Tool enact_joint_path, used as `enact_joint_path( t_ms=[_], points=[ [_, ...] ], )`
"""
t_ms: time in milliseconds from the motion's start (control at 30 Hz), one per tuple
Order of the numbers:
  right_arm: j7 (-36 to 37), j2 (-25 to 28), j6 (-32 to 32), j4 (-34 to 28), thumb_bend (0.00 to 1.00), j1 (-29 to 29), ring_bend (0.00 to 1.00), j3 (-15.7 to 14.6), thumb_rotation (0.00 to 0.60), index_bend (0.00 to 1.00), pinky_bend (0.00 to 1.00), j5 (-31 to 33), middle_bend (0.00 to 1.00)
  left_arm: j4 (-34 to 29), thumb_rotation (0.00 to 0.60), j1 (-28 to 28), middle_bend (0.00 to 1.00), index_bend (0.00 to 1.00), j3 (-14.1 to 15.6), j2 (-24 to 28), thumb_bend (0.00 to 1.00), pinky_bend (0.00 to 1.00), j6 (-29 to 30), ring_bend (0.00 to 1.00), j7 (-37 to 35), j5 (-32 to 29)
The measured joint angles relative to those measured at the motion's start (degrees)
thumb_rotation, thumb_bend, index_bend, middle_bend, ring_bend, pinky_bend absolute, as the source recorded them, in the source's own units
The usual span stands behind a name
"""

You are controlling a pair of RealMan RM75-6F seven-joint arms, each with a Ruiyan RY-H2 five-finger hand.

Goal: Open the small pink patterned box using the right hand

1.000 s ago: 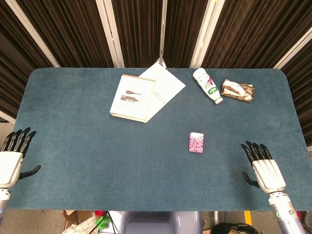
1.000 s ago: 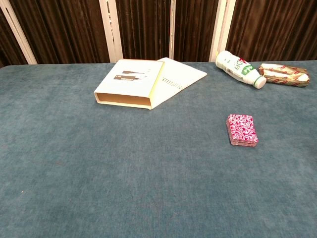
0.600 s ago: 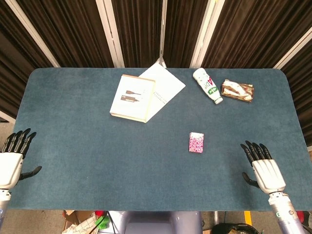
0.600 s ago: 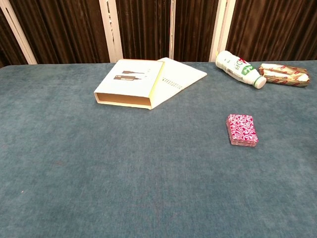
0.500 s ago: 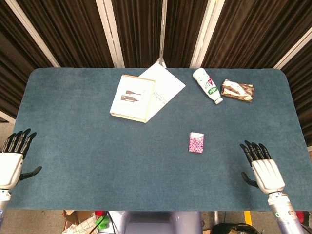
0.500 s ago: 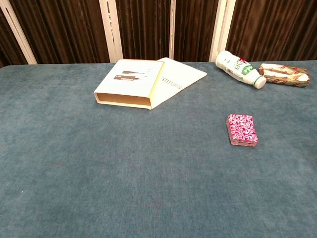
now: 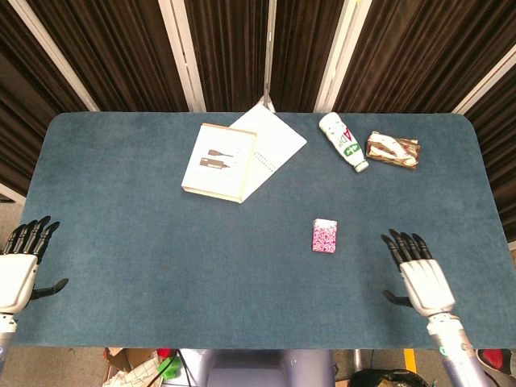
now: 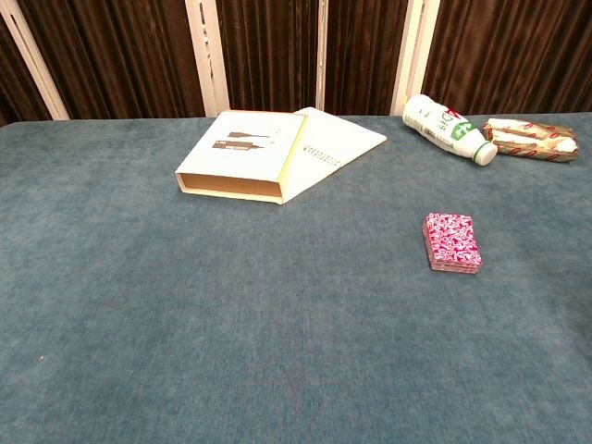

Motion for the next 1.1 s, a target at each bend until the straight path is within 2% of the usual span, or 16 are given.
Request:
enact_joint_path(
  t_ms=[167, 333, 600, 833, 1100],
  points=[
    [-3.91, -1.83, -4.68, -2.53, 0.17, 3.43, 0.00, 2.56, 0.600, 0.00, 0.00, 6.10, 0.00, -0.31, 0.600, 0.19, 0.00, 0.00, -0.47, 0.41, 0.07, 0.00, -0.97, 0.00, -0.24, -0.09],
    [-10.38, -5.55, -9.39, -3.84, 0.17, 8.47, 0.00, 5.94, 0.600, 0.00, 0.00, 16.44, 0.00, -0.31, 0.600, 0.47, 0.00, 0.00, -0.70, 0.75, 0.07, 0.00, -1.38, 0.00, -0.27, 0.68],
    [-22.04, -14.61, -13.57, -0.51, 0.17, 17.45, 0.00, 9.55, 0.600, 0.00, 0.00, 32.18, 0.00, -0.60, 0.600, 0.68, 0.00, 0.00, -1.24, 1.37, 0.07, 0.00, -2.84, 0.00, -1.35, 0.34],
    [-25.11, -19.31, -14.72, 4.53, 0.17, 22.10, 0.00, 10.92, 0.600, 0.00, 0.00, 39.37, 0.00, -1.30, 0.600, 0.64, 0.00, 0.00, -1.63, 2.03, 0.07, 0.00, -4.66, 0.00, -2.08, 0.12],
    [-25.88, -21.63, -15.50, 8.73, 0.17, 25.09, 0.00, 11.65, 0.600, 0.03, 0.00, 44.01, 0.00, -1.70, 0.600, 0.80, 0.00, 0.00, -2.05, 2.31, 0.07, 0.00, -5.59, 0.00, -2.42, 0.35]
  ],
)
